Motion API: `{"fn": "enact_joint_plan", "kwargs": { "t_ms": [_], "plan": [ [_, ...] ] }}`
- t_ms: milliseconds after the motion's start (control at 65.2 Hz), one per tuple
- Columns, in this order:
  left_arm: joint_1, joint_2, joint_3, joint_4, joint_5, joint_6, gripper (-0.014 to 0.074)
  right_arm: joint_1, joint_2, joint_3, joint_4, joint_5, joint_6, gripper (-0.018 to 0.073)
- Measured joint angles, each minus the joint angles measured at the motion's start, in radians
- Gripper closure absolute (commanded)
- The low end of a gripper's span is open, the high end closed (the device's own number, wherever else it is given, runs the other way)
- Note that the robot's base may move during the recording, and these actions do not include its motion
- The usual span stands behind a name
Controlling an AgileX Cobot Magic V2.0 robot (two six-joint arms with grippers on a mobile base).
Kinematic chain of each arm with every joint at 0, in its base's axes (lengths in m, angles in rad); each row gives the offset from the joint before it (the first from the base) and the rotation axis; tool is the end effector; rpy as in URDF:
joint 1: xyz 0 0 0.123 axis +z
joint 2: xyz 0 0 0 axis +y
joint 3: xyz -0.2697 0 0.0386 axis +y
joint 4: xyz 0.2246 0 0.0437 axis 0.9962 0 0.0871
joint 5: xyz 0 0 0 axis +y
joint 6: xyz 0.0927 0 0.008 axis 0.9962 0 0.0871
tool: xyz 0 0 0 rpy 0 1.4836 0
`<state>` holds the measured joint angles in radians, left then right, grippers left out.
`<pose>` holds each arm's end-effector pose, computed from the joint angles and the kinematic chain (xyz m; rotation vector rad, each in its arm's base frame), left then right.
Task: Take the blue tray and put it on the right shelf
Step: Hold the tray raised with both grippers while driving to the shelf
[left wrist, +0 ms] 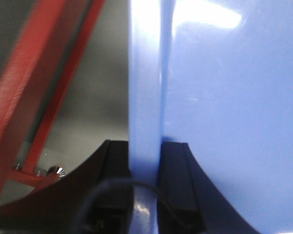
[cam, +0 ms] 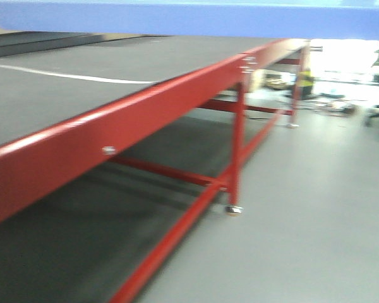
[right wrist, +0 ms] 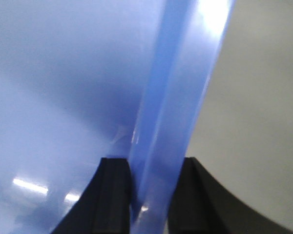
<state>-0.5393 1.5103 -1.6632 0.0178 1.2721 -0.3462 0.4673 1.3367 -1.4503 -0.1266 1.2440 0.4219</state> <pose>0.2455 -0.1451 0.3920 0.2545 2.6198 -0.2894 0.2191 0.0981 0.3834 -0.0699 2.6061 0.1486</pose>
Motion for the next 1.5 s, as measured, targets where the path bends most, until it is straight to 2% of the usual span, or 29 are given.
{"fn": "enact_joint_plan", "kwargs": {
  "t_ms": [1502],
  "plan": [
    [0.0,0.0,0.0,-0.002,0.0,0.0,0.0645,0.0,0.0,0.0,0.0,0.006,0.0,0.0503]
  ]
}}
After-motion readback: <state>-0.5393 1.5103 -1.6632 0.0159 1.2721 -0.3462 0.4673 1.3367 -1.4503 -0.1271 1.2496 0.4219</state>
